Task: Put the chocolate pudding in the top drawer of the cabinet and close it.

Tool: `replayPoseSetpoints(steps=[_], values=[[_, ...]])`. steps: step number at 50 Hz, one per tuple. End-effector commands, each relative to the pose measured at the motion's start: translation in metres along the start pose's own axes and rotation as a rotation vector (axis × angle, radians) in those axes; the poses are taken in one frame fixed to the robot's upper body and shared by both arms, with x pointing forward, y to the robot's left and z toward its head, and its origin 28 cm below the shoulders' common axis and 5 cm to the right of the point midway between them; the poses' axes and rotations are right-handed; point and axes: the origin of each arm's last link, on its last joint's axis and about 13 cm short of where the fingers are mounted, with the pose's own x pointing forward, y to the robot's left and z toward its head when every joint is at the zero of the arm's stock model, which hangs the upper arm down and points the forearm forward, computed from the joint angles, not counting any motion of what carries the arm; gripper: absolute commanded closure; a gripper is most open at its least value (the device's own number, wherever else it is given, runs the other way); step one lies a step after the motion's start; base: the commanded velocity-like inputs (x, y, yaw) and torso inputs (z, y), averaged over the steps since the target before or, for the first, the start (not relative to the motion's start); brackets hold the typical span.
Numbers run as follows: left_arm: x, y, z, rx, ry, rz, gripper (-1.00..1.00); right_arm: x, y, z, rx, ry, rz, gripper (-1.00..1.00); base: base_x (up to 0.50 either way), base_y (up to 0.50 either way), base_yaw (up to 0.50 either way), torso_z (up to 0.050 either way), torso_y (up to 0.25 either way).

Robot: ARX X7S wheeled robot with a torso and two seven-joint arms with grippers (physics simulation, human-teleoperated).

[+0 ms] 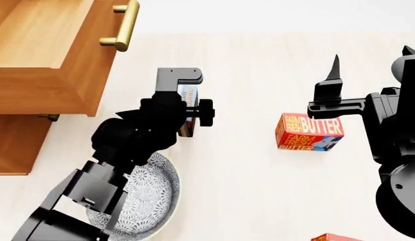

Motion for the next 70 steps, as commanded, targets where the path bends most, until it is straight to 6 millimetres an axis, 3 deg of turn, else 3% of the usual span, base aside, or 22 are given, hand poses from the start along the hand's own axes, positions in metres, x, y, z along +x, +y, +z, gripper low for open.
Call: replayPoseSetpoints(steps=[1, 9, 10, 32, 54, 70], values=[[0.001, 0.000, -0.017, -0.010, 0.101, -0.022, -1.00, 0.000, 0.000, 0.000, 0.000, -0.002, -0.001, -1.00, 0.00, 0.00, 0.00, 0.000, 0.000], [0.000, -0.002, -0.021, -0.001, 0.125, -0.039, -1.00, 0.000, 0.000, -0.001, 0.001, 0.000, -0.001, -1.00, 0.00, 0.00, 0.00, 0.000, -0.003], [0.000, -0.002, -0.021, -0.001, 0.123, -0.040, 1.00, 0.000, 0.000, -0.001, 0.001, 0.000, 0.000, -1.00, 0.00, 0.00, 0.00, 0.000, -0.011], [-0.004, -0.002, -0.015, 0.001, 0.068, -0.046, 1.00, 0.000, 0.000, -0.002, 0.001, 0.001, 0.000, -1.00, 0.00, 0.00, 0.00, 0.000, -0.002], [-0.054, -0.016, 0.029, 0.085, -0.132, -0.166, 1.00, 0.000, 0.002, 0.001, 0.004, -0.003, 0.008, -1.00, 0.00, 0.00, 0.00, 0.000, 0.000], [-0.069, -0.022, 0.031, 0.136, -0.180, -0.230, 1.00, -0.003, -0.001, 0.006, 0.006, -0.017, 0.001, -1.00, 0.00, 0.00, 0.00, 0.000, 0.016]])
